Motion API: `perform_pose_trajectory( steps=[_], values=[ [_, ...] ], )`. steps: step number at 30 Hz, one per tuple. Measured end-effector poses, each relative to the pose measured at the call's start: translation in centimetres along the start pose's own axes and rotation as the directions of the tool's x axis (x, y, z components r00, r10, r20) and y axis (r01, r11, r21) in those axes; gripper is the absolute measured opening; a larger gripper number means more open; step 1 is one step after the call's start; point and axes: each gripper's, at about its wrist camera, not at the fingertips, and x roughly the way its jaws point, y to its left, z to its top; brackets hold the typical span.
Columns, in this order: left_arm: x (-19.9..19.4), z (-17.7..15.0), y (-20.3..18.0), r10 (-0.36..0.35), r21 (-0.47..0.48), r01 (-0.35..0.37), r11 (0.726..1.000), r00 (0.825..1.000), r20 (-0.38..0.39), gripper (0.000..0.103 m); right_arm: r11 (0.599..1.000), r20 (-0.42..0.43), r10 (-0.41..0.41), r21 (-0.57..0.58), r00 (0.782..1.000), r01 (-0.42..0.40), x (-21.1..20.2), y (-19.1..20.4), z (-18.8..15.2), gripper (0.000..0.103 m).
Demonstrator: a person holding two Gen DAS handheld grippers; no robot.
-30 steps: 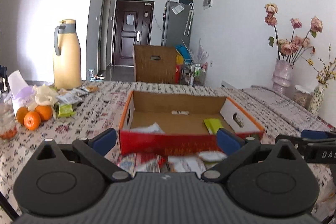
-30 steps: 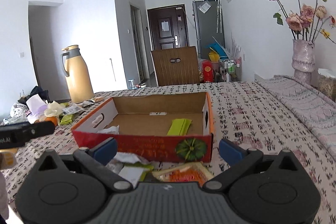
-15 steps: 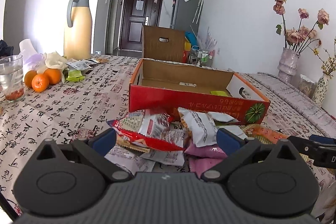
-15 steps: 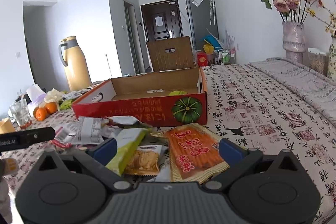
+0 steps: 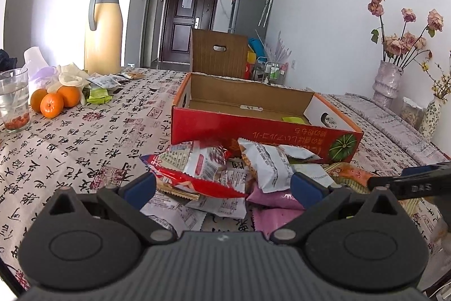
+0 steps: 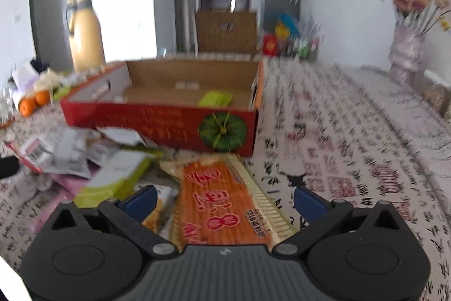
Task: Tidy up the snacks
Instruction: 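Grasp the orange stick-snack bag with the right gripper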
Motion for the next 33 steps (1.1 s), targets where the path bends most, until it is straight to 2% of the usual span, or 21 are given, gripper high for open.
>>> perform_pose_trajectory(
  steps=[4, 6, 10, 13, 15, 16, 17, 19, 23, 27, 30, 33],
  values=[
    [0.1, 0.0, 0.1, 0.006, -0.004, -0.006, 1.000, 1.000, -0.005, 0.103, 0.999, -0.082, -0.002, -0.034, 0.997, -0.001, 2.6, -0.2, 0.7, 0.102],
    [0.2, 0.0, 0.0, 0.007, -0.003, -0.008, 1.000, 1.000, -0.006, 0.103, 0.998, -0.109, -0.006, -0.062, 0.994, -0.001, 3.4, 0.1, 0.9, 0.098],
    [0.3, 0.0, 0.0, 0.006, -0.001, -0.006, 1.000, 1.000, -0.012, 0.103, 0.996, -0.148, 0.000, -0.092, 0.989, -0.013, 4.7, 0.5, 1.2, 0.082],
    [0.5, 0.0, 0.1, 0.007, -0.004, -0.007, 1.000, 1.000, -0.014, 0.103, 0.995, -0.163, 0.005, -0.095, 0.987, -0.021, 5.3, 0.7, 1.2, 0.080],
    [0.5, 0.0, 0.2, 0.007, -0.007, -0.007, 1.000, 1.000, -0.017, 0.103, 0.996, -0.167, 0.020, -0.082, 0.986, -0.034, 5.4, 0.5, 1.2, 0.075],
    [0.5, 0.0, 0.2, 0.007, -0.009, -0.008, 1.000, 1.000, -0.019, 0.103, 0.996, -0.168, 0.028, -0.076, 0.985, -0.041, 5.3, 0.4, 1.2, 0.071],
    [0.6, 0.0, 0.3, 0.008, -0.009, -0.008, 1.000, 1.000, -0.021, 0.103, 0.996, -0.168, 0.036, -0.076, 0.985, -0.049, 5.3, 0.4, 1.2, 0.063],
    [0.6, -0.1, 0.3, 0.006, -0.011, -0.006, 1.000, 1.000, -0.024, 0.103, 0.995, -0.169, 0.058, -0.068, 0.984, -0.070, 5.1, 0.4, 1.2, 0.062],
    [0.6, -0.1, 0.3, 0.007, -0.013, -0.007, 1.000, 1.000, -0.024, 0.103, 0.994, -0.139, 0.035, -0.099, 0.990, -0.049, 4.4, 1.0, 0.9, 0.058],
    [0.7, -0.1, 0.5, 0.009, -0.020, -0.009, 1.000, 1.000, -0.026, 0.103, 0.994, -0.062, 0.027, -0.104, 0.998, -0.034, 2.8, 1.2, 0.8, 0.057],
    [0.7, -0.2, 0.6, 0.006, -0.024, -0.007, 1.000, 0.999, -0.033, 0.103, 0.996, 0.000, 0.016, -0.085, 1.000, -0.015, 1.5, 1.1, 0.8, 0.051],
    [0.7, -0.2, 0.7, 0.005, -0.027, -0.006, 1.000, 0.999, -0.038, 0.103, 1.000, 0.054, 0.019, -0.025, 0.998, -0.018, 0.2, 0.6, 0.7, 0.051]
  ],
)
